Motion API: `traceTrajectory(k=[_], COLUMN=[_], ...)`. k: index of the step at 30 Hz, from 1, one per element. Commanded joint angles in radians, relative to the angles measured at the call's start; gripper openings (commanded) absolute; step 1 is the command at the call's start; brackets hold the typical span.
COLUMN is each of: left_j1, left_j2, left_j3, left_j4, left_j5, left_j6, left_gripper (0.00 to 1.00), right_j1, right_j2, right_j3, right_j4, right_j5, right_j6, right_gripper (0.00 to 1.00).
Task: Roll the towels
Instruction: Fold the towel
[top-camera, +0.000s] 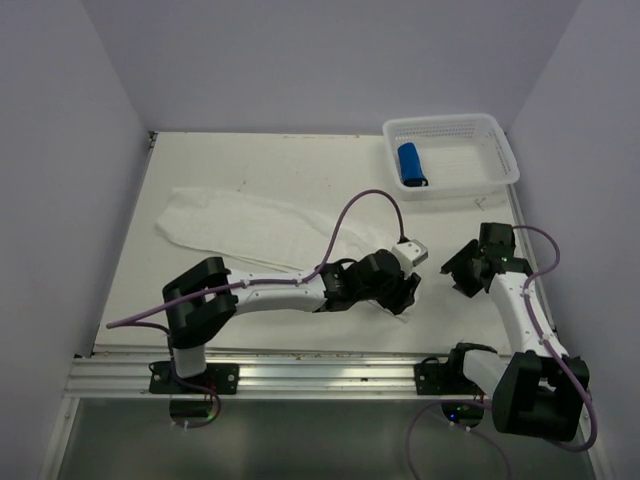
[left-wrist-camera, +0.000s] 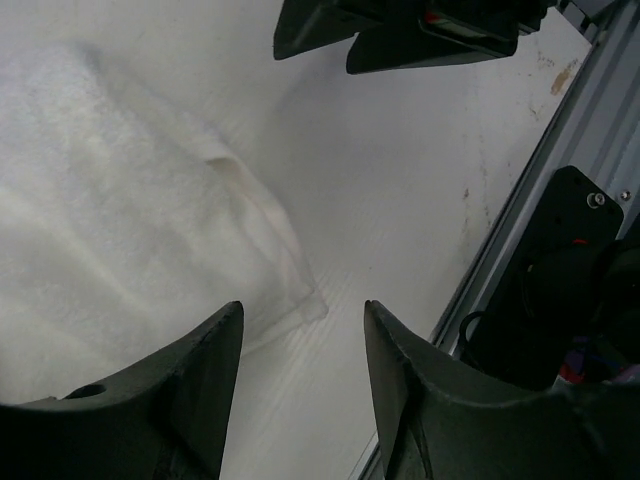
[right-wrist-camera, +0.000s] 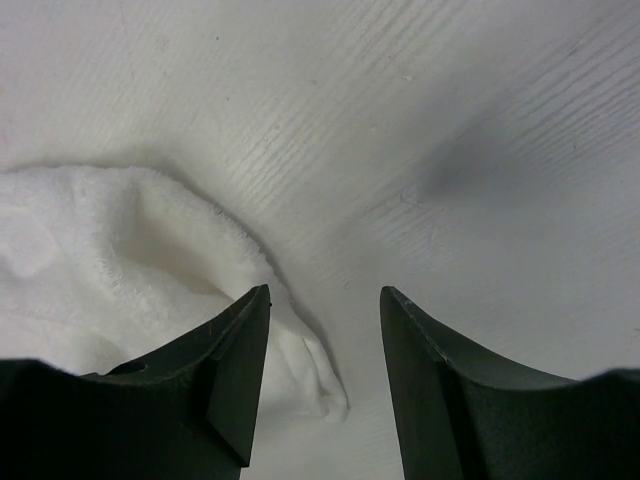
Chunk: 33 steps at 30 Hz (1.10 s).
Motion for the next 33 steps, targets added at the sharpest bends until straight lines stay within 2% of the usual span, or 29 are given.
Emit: traceTrajectory(k=[1, 7, 12, 13, 17, 24, 33], left_j1=[-0.015, -0.043, -0.052, -0.052, -0.052, -0.052, -0.052], left_j2=[0.039, 0.135, 0.217, 0.228, 0.243, 0.261, 0.295], left_j3=[0.059, 0.134, 0.224, 0.228, 0.235, 0.228, 0.229], left_j4=[0.07, 0.023, -0.108, -0.111, -0.126, -0.148, -0.145], left_j5=[0.034, 0.015, -0.06, -0.062, -0.063, -0.051, -0.026], left_j6=[0.062, 0.101, 0.114, 0.114, 0.114, 0.097, 0.083], left_gripper=[0.56, 0.54, 0.33, 0.33, 0.33, 0.44, 0.48], right_j1=[-0.02, -0.028, -0.033, -0.033, -0.036, -0.039, -0.039], right_j2=[-0.004, 0.016, 0.021, 0.021, 0.022, 0.025, 0.025], right_j3=[0.023, 0.011, 0.009, 0.009, 0.006, -0.007, -0.017], right_j4=[0.03, 0.05, 0.058, 0.057, 0.058, 0.072, 0.078], right_j5=[-0.092, -0.12, -0.126, -0.128, -0.129, -0.138, -0.137], right_j6=[-0.028, -0.036, -0.048, -0.05, -0.058, -0.061, -0.064], right_gripper=[0.52, 0.51, 0.51, 0.51, 0.51, 0.51, 0.51])
